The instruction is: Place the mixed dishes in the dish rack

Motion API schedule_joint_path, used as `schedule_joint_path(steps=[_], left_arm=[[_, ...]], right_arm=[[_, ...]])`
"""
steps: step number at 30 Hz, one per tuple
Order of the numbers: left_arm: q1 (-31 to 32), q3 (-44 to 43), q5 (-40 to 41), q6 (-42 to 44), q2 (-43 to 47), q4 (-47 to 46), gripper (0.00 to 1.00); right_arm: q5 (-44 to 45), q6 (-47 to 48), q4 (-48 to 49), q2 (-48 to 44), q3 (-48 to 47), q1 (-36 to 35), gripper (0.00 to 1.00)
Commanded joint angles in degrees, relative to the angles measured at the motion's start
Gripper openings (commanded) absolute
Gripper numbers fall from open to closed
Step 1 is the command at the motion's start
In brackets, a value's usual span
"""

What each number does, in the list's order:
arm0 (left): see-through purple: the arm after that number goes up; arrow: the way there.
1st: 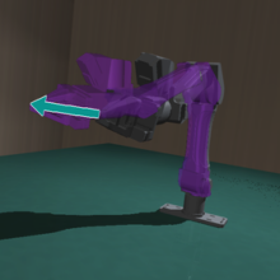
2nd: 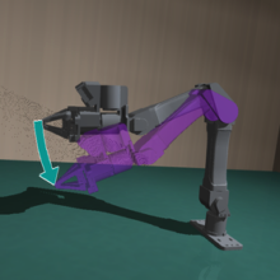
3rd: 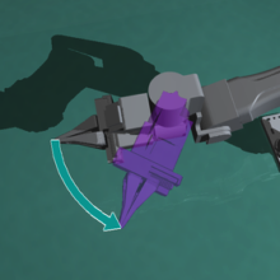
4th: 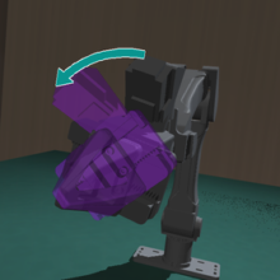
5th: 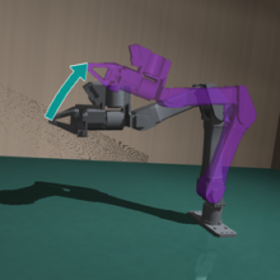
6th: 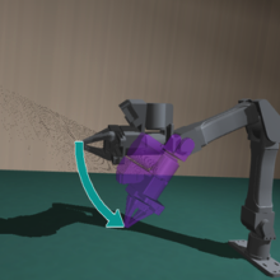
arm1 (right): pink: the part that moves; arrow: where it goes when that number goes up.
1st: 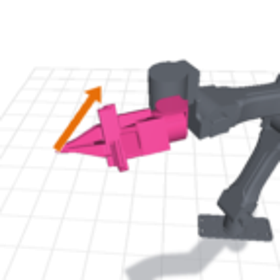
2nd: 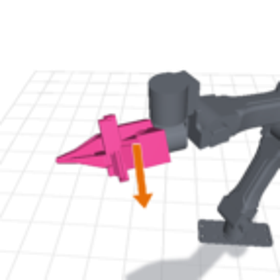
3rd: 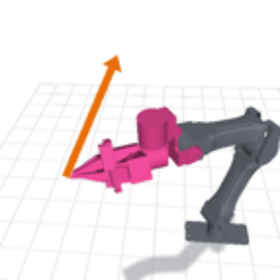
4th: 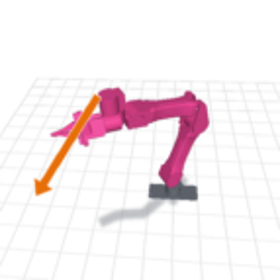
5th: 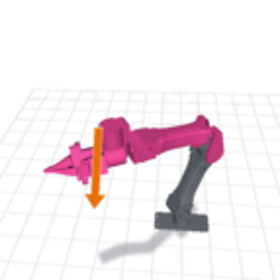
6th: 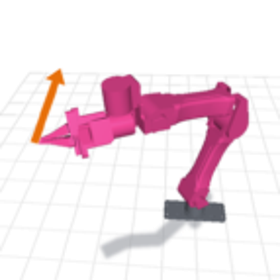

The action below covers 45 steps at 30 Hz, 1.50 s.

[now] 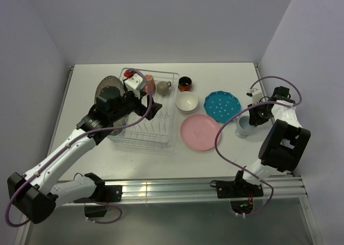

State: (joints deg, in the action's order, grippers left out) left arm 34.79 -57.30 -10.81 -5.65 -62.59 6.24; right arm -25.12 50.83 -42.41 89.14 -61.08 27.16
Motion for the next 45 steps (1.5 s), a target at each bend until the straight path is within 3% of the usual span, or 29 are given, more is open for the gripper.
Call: schedule_joint_path(steps=[1, 6, 14, 20, 24, 27, 31, 35, 40, 45], left_arm=[[-0.2, 0.7, -4.4, -0.2, 2.9, -4.6, 0.99], [-0.6, 3.2, -8.1, -2.0, 5.2, -9.6, 0.99], [-0.6, 8.2, -19.2, -9.8, 5.9, -20.7, 0.99], [-0.9, 11.5, -25.8, -28.5, 0.9, -38.8, 0.99], [-0.9, 10.5, -25.4, -47.7, -4.3, -49.8, 0.99], [0.5, 9.1, -22.8, -53.3, -8.2, -56.1, 0.99], [3.4, 4.2, -18.8, -47.4, -12.1, -51.7, 0.99], [4.9, 1.8, -17.8, -47.3, -15.5, -50.8, 0.99], [5.7, 0.5, -16.4, -51.0, -19.6, -53.9, 0.99], [6.8, -2.0, -17.8, -54.6, -23.9, -55.9, 0.99]], right_arm=[[-2.7, -0.9, 0.7, 0.8, -1.3, 0.4, 0.24], [-4.6, -0.2, -2.0, -1.6, -1.7, 0.6, 0.11], [-14.2, 2.3, -12.6, -10.1, -4.0, 2.4, 0.04], [-27.3, -0.3, -19.8, -16.1, -6.6, 2.3, 0.0], [-42.8, -9.8, -21.2, -14.1, -9.1, 0.4, 0.0], [-50.2, -18.5, -19.1, -11.9, -9.7, -1.9, 0.0], [-59.0, -29.1, -13.7, -10.0, -10.7, -8.0, 0.0], [-64.9, -38.0, -10.8, -8.4, -13.3, -10.6, 0.0], [-67.3, -31.9, -23.7, -2.0, -19.1, -12.2, 0.0], [-67.8, -30.8, -26.0, 0.8, -20.5, -14.3, 0.0]])
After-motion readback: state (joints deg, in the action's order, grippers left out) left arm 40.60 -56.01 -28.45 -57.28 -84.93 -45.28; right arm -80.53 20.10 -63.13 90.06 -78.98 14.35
